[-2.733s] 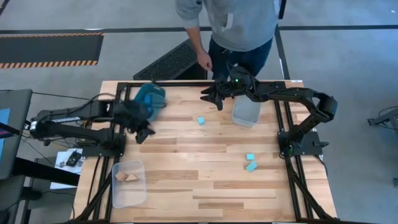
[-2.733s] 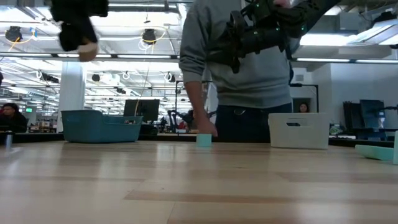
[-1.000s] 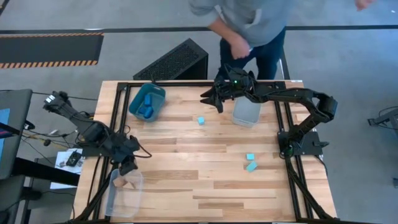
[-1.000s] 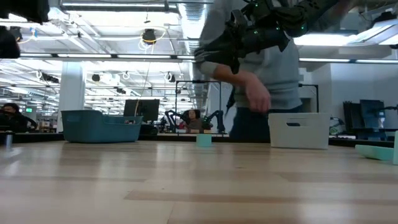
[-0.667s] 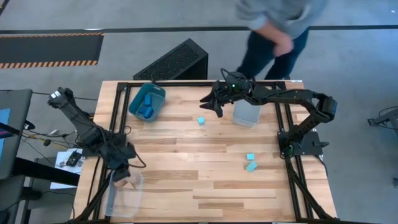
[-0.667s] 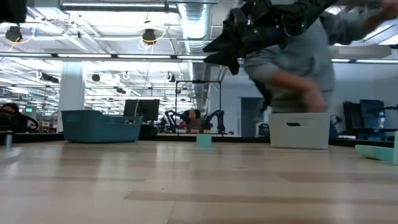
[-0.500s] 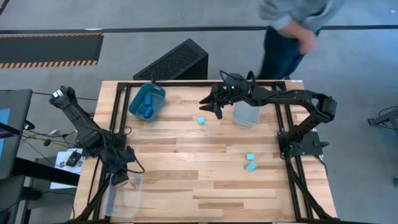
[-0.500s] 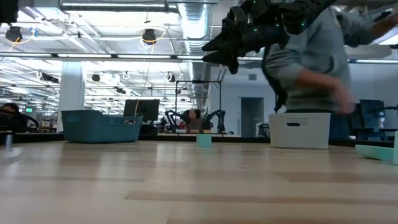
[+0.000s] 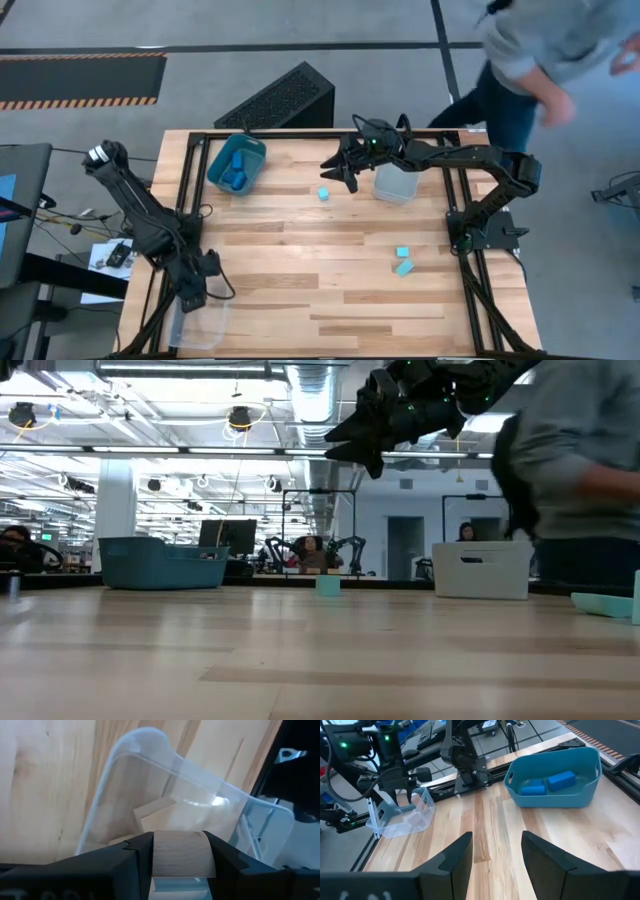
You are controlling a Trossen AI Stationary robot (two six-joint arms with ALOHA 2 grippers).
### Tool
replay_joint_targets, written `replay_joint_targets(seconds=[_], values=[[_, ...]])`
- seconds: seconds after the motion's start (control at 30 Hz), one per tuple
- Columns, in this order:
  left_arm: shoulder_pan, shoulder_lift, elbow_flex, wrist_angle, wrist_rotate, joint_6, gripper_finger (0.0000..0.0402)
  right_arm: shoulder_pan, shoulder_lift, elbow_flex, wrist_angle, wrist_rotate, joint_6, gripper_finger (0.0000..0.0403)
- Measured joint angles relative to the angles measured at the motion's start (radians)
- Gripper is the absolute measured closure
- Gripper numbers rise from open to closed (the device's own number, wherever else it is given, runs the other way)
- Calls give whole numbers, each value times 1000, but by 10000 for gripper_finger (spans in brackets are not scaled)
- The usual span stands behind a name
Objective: Sort & place blocks by color
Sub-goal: Put the brown block into the transparent bin, then put the top left light blue block into the gray bin
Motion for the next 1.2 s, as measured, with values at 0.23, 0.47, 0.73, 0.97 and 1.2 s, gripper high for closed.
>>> replay_joint_targets(seconds=[0.23, 0.47, 0.73, 0.97, 1.2], values=[[-11, 52, 0, 7, 21, -4, 281, 6, 0, 0, 0, -2, 0, 212], [-11, 90, 0, 29, 19, -4, 280, 29, 0, 0, -1, -3, 1, 212], [-11, 149, 0, 42, 14, -32, 262, 81, 0, 0, -45, 19, 0, 212], [6, 151, 14, 43, 23, -70, 183, 135, 0, 0, -138, 45, 9, 212], [59, 105, 71, -20, -70, 15, 153, 192, 0, 0, -250, 169, 21, 212]])
